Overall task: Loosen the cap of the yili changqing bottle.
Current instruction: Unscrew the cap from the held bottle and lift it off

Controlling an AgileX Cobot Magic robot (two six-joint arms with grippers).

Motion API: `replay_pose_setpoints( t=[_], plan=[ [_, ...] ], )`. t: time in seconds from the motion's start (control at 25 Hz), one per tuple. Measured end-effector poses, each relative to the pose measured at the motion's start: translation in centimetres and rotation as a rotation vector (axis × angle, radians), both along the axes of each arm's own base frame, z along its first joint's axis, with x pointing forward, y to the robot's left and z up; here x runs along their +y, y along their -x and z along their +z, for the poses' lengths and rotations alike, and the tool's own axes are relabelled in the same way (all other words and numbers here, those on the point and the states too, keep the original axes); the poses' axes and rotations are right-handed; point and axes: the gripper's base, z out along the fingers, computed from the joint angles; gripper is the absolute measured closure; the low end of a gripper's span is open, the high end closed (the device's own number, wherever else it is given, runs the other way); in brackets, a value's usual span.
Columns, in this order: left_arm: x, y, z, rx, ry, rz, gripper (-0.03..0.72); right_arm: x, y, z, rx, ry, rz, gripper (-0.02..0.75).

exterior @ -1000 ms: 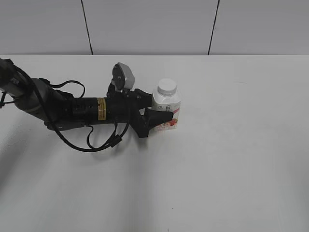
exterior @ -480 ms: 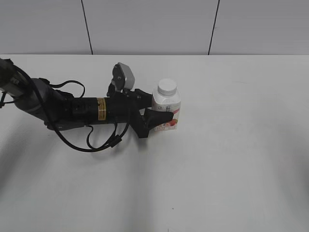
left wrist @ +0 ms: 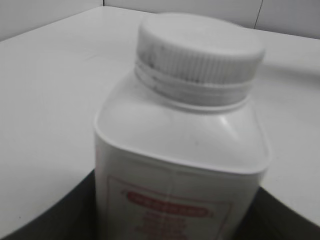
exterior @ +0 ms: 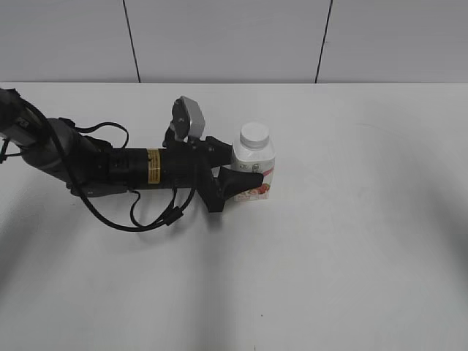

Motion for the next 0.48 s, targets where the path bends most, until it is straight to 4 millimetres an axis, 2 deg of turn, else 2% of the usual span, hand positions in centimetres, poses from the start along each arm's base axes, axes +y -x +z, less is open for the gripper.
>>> replay_pose_setpoints(
  t=[0.16,0.28,0.48],
  plan=[
    [0.0,0.1,0.0,-0.002,-0.002,-0.011,0.265,3.1,-3.8,-0.2,0.109,-0.011,0.044,0.391],
    [0.0,0.2,0.0,-0.004,-0.005,-0.021,0.265,6.6,-6.4,-1.3,0.190,0.038,0.073,0.392],
    [0.0,0.2,0.0,-0.006,-0.007,-0.031,0.265,10.7,-10.2,-3.1,0.257,0.071,0.080,0.392]
  ],
)
